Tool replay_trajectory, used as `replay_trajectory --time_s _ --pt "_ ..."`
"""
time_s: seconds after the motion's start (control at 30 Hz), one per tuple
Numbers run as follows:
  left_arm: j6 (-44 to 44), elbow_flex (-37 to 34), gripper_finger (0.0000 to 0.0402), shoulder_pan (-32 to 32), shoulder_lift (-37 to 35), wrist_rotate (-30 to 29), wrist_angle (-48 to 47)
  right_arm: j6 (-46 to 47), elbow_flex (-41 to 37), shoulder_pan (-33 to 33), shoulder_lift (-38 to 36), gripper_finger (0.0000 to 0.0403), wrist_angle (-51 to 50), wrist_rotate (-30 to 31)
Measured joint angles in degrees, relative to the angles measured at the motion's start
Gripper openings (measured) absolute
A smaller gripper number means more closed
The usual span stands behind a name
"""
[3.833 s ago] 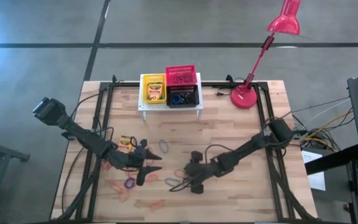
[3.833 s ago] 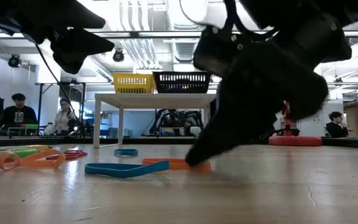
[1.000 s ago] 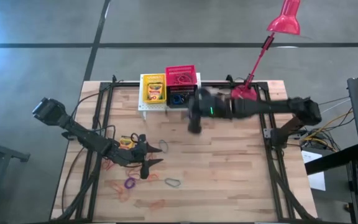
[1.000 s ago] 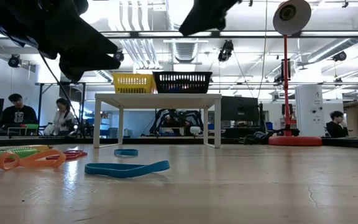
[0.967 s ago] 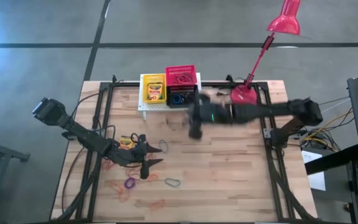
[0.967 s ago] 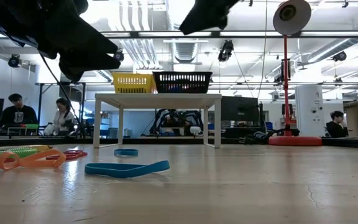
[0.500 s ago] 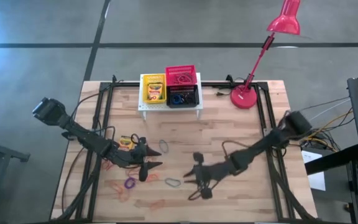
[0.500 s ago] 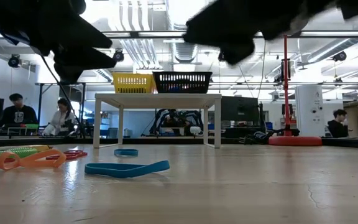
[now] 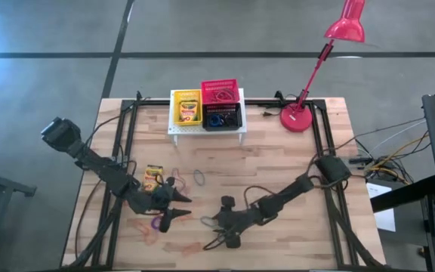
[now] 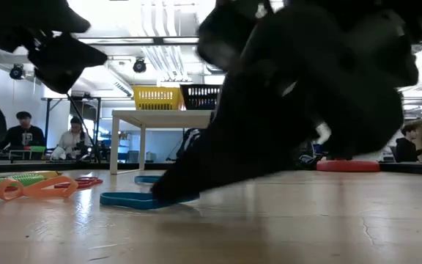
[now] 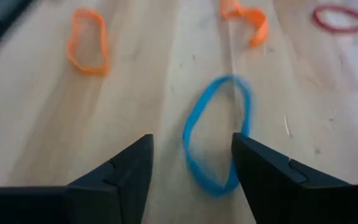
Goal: Pick & Place Office Desk Supplies
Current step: Put the blue rubber band into the red bin
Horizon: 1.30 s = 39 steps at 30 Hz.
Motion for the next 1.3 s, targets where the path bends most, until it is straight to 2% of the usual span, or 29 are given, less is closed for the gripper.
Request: replay_trajectory --time_s 0.17,0.3,0.73,1.0,1.13,1.3 --pt "-0.55 0.00 0.0202 -1.58 0.02 -0.58 0.15 2.13 5.76 0.24 0.90 0.0205 -12.63 2.90" --pt "-1.46 0.00 0.0202 -2.09 0.02 -0.66 0.15 2.48 8.21 0.67 0.90 0.0179 -18.76 3.26" --pt "-1.60 0.00 0.0202 -2.37 0.02 -0.97 0.00 2.11 8.68 1.35 -1.10 0.0018 -24.37 4.40" --pt "2.80 0.00 0.0202 -2.19 0.02 -5.89 -0.39 -1.72 8.66 0.12 -6.90 0.0012 -27.97 16.74" --pt "7.54 0.00 0.0202 -1.06 0.02 -9.49 -1.17 -6.11 8.66 -2.85 -11.26 0.0012 -28.37 17.72" --pt "12.57 0.00 0.0202 2.53 0.02 -10.01 -1.31 -13.08 8.68 -8.70 -18.06 0.0012 -28.56 17.88"
